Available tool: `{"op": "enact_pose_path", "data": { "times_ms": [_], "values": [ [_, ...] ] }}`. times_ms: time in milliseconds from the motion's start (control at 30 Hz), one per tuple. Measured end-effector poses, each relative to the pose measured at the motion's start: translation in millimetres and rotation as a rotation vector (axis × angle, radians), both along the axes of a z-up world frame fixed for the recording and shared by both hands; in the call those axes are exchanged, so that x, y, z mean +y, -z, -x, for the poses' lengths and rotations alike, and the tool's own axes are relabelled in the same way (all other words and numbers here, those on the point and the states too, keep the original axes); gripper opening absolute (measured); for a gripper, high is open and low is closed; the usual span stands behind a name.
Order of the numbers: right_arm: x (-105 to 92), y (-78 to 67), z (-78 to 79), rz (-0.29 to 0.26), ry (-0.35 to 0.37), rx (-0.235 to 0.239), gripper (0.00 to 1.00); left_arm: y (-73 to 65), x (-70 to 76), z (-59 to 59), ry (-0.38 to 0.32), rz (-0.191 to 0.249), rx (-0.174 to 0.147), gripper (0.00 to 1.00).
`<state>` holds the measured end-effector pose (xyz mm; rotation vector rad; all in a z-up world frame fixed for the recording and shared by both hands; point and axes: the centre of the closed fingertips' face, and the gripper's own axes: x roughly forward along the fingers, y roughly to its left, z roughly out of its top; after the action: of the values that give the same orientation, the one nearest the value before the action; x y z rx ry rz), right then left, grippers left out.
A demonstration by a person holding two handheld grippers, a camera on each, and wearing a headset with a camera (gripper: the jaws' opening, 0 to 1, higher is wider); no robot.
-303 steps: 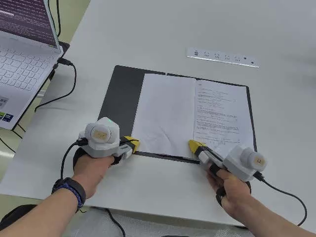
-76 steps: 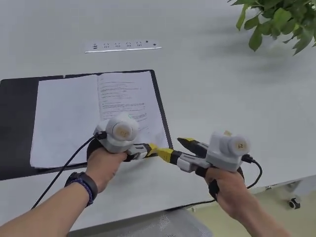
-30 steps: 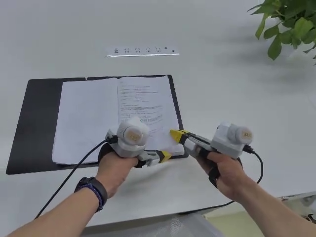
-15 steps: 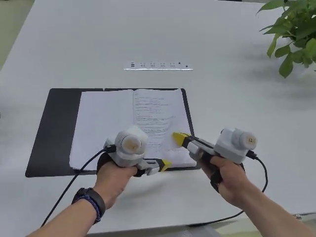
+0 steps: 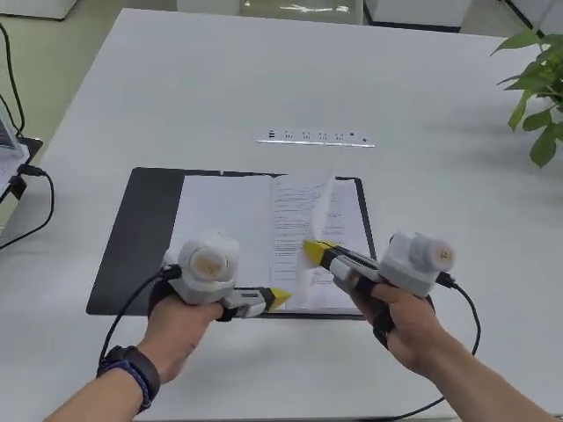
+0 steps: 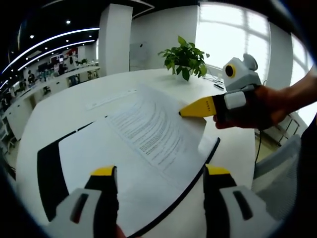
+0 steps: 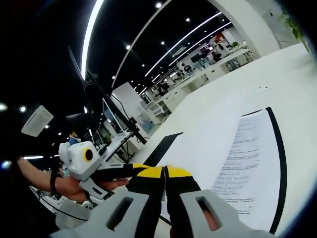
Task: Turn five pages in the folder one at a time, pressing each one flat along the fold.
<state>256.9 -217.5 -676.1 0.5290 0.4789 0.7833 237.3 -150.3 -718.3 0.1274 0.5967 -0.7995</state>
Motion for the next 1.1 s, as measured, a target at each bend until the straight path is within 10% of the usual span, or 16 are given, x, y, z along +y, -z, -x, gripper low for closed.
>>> {"op": "enact_pose_path", "data": {
  "times_ms": [433, 1100],
  "values": [
    [48.3, -7.0, 1.4, -0.029, -0.042, -0.006, 0.00, -11.7, 89.4, 6.1, -0.102, -0.027, -0.029, 0.71],
    [118.7, 1.0, 4.0, -0.051, -0.139, 0.029, 0.00, -20.5, 159.6, 22.0, -0.187, -0.020, -0.053, 0.72]
  ]
}}
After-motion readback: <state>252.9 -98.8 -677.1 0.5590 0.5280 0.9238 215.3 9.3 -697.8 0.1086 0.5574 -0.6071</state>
